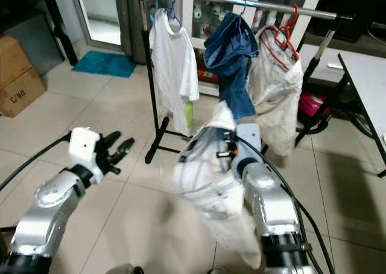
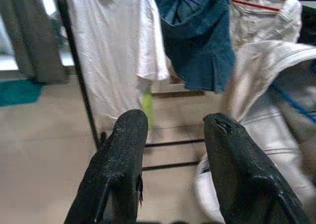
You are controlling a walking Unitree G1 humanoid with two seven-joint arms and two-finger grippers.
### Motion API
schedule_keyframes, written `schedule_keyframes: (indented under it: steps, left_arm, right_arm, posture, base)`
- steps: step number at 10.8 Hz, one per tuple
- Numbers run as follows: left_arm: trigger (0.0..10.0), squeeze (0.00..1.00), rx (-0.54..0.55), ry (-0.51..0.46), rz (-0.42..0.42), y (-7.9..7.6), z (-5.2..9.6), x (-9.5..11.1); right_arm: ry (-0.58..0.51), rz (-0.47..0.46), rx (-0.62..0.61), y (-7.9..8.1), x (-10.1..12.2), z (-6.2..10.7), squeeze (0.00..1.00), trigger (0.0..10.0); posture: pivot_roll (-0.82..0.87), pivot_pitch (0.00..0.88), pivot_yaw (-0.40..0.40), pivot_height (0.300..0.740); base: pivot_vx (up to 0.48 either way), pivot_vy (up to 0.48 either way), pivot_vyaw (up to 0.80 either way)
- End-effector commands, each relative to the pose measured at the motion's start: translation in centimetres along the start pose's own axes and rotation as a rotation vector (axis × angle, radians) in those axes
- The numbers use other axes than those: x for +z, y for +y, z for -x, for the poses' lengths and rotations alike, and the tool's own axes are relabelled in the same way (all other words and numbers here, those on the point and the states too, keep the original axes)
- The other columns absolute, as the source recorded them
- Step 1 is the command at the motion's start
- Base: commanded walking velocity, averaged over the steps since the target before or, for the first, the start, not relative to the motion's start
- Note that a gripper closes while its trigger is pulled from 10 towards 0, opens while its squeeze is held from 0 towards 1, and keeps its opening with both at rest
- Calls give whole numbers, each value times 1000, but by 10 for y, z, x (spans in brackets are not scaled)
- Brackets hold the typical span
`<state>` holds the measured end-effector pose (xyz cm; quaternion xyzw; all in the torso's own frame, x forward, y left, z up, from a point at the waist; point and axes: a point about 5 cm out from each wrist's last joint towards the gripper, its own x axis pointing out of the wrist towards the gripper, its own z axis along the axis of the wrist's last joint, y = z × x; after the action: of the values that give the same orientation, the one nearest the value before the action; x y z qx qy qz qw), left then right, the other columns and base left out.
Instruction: Hang hanger
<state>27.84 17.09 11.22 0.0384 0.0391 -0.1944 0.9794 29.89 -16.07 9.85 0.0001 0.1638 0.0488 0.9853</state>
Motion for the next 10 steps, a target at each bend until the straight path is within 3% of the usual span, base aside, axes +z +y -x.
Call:
schedule_keyframes:
  steps: [1,3,5,8,10]
  left_arm:
    - [10000,0,25,-29,-22,0,1,9]
    - [10000,0,27,0,-53,-3,2,7]
    - [10000,0,22,-12,-55,-10,-2,11]
    - [10000,0,5,-16,-54,-11,-2,16]
    - [10000,0,19,-2,-54,-5,0,15]
  right_arm:
    - [-117,-26,-18,-1,19,5,0,10000]
    - [-119,-62,-21,0,11,9,0,10000]
    - [-80,-1,-19,4,5,6,0,10000]
    - [-76,-8,-6,9,7,6,0,10000]
    - [-85,-13,-2,9,9,5,0,10000]
  posture:
    - [-51,20,-33,740]
    - [-52,17,-32,740]
    - [-46,13,-34,740]
    - [-45,25,-27,740]
    - [-42,28,-24,740]
  base:
    - [0,0,0]
    - [311,0,0]
    - [338,0,0]
    - [344,0,800]
    - [351,0,0]
